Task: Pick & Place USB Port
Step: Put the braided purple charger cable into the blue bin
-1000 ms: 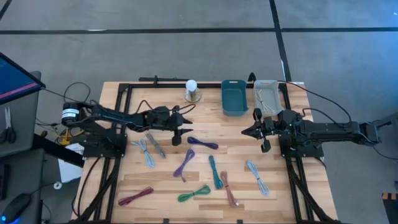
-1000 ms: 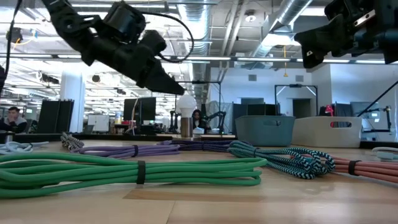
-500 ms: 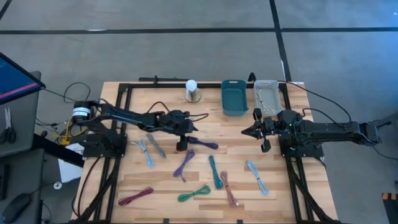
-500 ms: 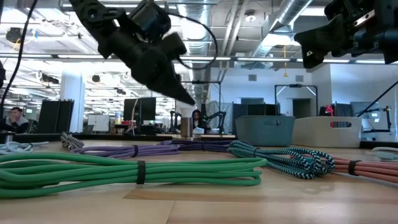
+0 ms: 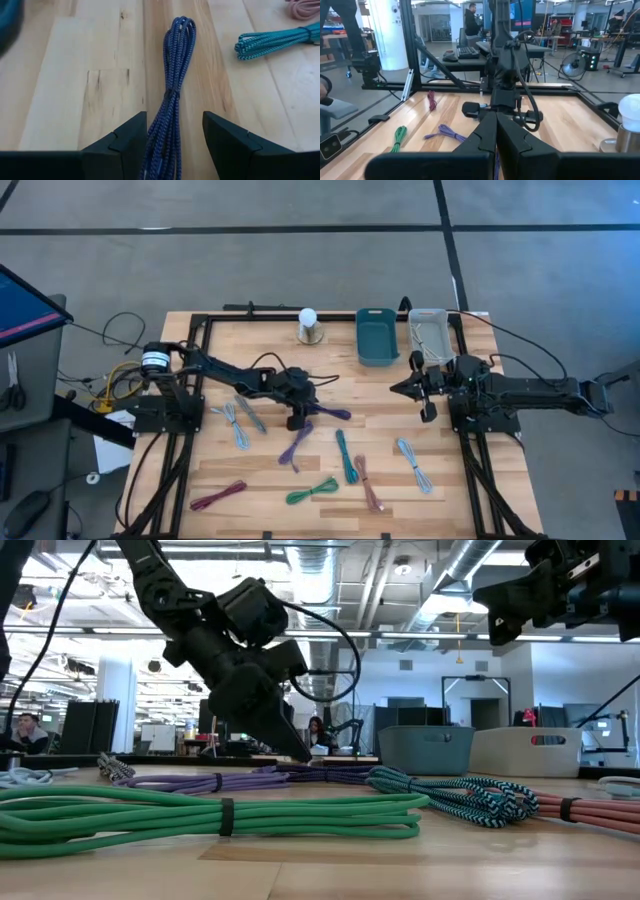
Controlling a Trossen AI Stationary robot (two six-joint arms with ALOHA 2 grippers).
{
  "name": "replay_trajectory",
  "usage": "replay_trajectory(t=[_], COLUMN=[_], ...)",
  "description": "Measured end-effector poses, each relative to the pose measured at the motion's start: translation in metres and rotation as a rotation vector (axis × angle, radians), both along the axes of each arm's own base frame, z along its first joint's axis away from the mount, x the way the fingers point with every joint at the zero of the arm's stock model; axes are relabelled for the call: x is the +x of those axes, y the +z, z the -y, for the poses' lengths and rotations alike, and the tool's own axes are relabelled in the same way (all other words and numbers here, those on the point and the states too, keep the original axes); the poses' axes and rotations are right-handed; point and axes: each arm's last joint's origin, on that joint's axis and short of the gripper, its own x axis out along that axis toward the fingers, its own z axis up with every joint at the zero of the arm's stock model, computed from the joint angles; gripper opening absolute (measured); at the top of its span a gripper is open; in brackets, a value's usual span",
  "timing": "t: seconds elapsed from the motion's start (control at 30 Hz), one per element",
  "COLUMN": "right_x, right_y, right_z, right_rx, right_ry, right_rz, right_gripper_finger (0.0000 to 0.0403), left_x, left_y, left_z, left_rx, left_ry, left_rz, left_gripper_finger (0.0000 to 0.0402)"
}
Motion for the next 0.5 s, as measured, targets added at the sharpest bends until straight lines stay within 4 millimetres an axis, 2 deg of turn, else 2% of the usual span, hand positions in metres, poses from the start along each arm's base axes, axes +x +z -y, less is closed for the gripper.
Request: replay_trajectory(t=[0.27,0.5], right_x=[0.0,0.0], right_y=[0.0,0.0], right_z=[0.0,0.0], right_rx=[0.0,0.0], right_ry=[0.001,0.002], right_rz=[0.0,0.0], right_gripper_finger=[0.0001,0.0001], left_x=[0.005,0.009], left_y=[-0.018,-0.021], left_z=[0.0,-0.001], left_rx=[-0.008,-0.007], left_ry=[0.004,0.004], left_rz=[-0.038,-0.012], left_gripper_finger=[0.0193,0.0187])
